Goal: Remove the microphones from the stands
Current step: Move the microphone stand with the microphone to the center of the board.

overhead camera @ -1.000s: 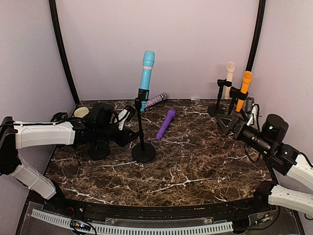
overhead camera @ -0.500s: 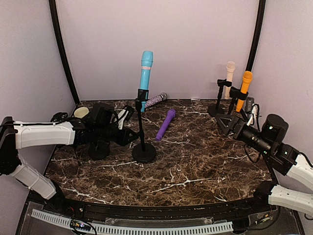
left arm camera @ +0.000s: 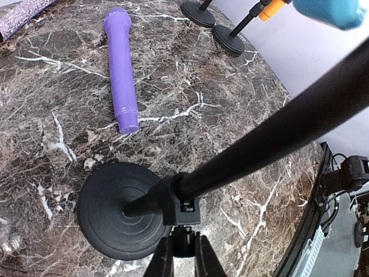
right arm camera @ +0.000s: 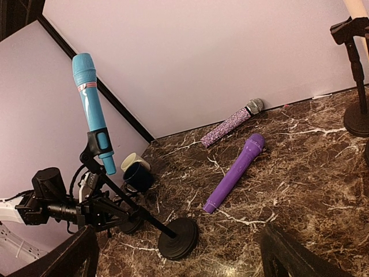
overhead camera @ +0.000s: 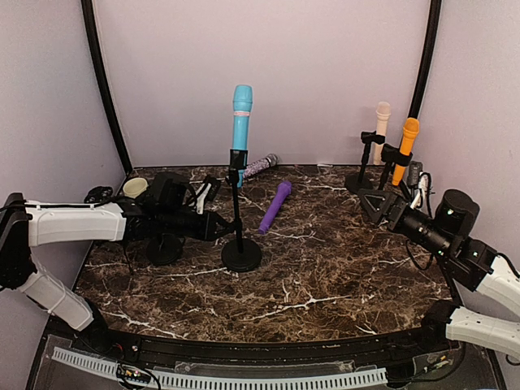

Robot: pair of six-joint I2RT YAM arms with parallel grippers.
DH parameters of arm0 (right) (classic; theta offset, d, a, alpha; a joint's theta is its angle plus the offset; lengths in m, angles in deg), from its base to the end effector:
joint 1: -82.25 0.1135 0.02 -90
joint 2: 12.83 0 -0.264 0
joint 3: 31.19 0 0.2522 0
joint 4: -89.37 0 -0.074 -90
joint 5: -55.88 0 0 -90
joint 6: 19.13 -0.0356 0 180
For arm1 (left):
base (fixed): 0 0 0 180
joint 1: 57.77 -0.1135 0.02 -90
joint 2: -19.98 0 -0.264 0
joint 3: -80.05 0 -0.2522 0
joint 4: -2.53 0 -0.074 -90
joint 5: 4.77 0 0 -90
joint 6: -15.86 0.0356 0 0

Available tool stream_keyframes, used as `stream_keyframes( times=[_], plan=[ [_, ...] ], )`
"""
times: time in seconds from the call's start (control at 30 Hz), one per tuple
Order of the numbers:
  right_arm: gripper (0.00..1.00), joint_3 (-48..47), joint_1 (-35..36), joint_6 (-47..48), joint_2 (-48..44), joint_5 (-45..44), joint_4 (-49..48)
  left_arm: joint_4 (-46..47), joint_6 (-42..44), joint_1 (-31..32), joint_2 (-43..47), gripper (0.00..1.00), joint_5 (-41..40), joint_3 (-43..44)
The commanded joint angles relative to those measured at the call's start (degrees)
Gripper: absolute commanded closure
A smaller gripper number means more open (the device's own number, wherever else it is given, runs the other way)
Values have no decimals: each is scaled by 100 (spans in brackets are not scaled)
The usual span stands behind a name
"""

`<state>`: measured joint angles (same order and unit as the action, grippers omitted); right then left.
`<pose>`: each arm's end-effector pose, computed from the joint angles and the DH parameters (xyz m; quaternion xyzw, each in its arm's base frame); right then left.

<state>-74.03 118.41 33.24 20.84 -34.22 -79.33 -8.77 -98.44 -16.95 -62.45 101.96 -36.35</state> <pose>0.1282 0.0936 0.2960 0.0098 0.7201 0.4160 0.5553 0.2335 -0.2152 0.2395 0.1950 0.8380 -0.3720 0.3483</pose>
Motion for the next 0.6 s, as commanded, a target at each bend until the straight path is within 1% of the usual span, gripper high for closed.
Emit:
stream_keyframes(
  times=[0.0, 0.37, 0.47, 0.57],
  plan=[
    [2, -28, 40, -47, -97, -34, -14, -96, -305, -45, -119, 100, 424, -245],
    [2, -61, 44, -74, -89, -26, 9, 167, -600, -131, -215, 99, 766, -462],
    [2, -66, 40, -80, -84, -26, 0, 184, -604, -140, -205, 98, 770, -508],
    [2, -71, 40, -100, -76, -29, 0, 186, -536, -137, -149, 93, 750, -496]
  ],
)
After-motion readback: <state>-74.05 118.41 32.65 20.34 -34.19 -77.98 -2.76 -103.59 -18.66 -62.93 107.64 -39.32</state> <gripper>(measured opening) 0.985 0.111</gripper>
